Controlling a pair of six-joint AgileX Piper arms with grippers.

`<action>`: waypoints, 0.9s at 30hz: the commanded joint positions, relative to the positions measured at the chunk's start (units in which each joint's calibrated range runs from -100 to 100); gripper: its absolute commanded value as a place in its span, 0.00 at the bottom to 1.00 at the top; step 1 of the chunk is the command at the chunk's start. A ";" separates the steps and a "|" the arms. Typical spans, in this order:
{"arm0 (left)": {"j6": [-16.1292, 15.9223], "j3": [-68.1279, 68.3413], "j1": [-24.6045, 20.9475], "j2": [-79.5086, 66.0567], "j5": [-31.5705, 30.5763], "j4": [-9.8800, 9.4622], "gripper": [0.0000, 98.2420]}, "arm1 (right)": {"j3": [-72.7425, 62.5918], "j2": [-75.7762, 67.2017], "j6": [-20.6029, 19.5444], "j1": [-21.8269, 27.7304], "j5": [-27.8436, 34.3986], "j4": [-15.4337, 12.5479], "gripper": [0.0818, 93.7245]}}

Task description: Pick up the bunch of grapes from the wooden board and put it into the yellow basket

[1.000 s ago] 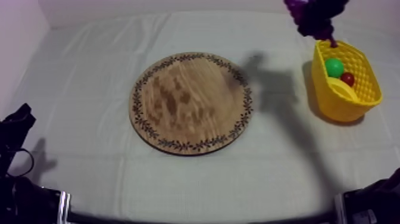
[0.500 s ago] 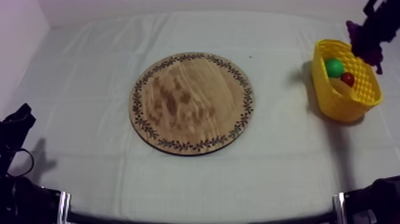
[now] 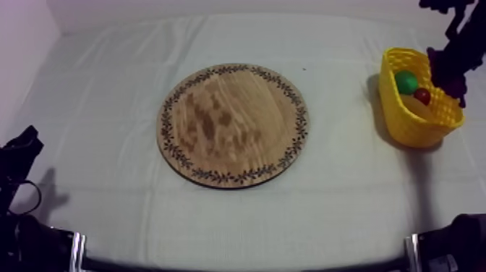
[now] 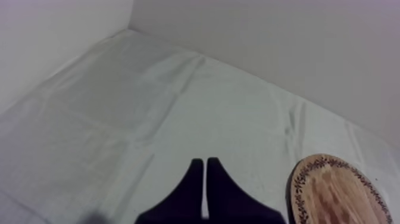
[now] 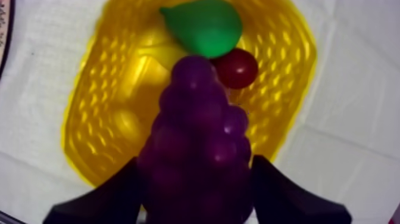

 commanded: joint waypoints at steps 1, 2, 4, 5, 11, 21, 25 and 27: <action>0.01 0.04 -0.01 0.03 0.03 0.01 0.00 | 0.46 2.65 -0.39 0.12 -0.88 0.05 0.54; 0.01 0.04 -0.01 0.03 0.03 0.01 0.00 | 0.64 3.74 -0.55 0.16 -1.43 0.00 0.57; 0.01 0.04 -0.01 0.03 0.03 0.01 0.00 | 0.86 5.75 -0.88 0.21 -2.50 -0.17 0.64; 0.01 0.04 -0.01 0.03 0.03 0.01 0.00 | 0.89 6.71 -1.03 0.21 -2.97 -0.28 0.67; 0.01 0.04 -0.01 0.03 0.03 0.01 0.00 | -0.08 10.85 -1.36 0.24 -4.64 -0.76 0.78; 0.01 0.04 -0.01 0.03 0.03 0.01 0.00 | -2.34 10.07 -0.47 1.03 -4.61 -1.30 0.64; 0.01 0.04 -0.01 0.03 0.03 0.01 0.00 | -1.79 6.67 -0.16 1.24 -4.45 -1.59 0.50; 0.01 0.04 -0.01 0.03 0.03 0.01 0.00 | -1.04 4.31 0.09 1.27 -4.54 -1.66 0.43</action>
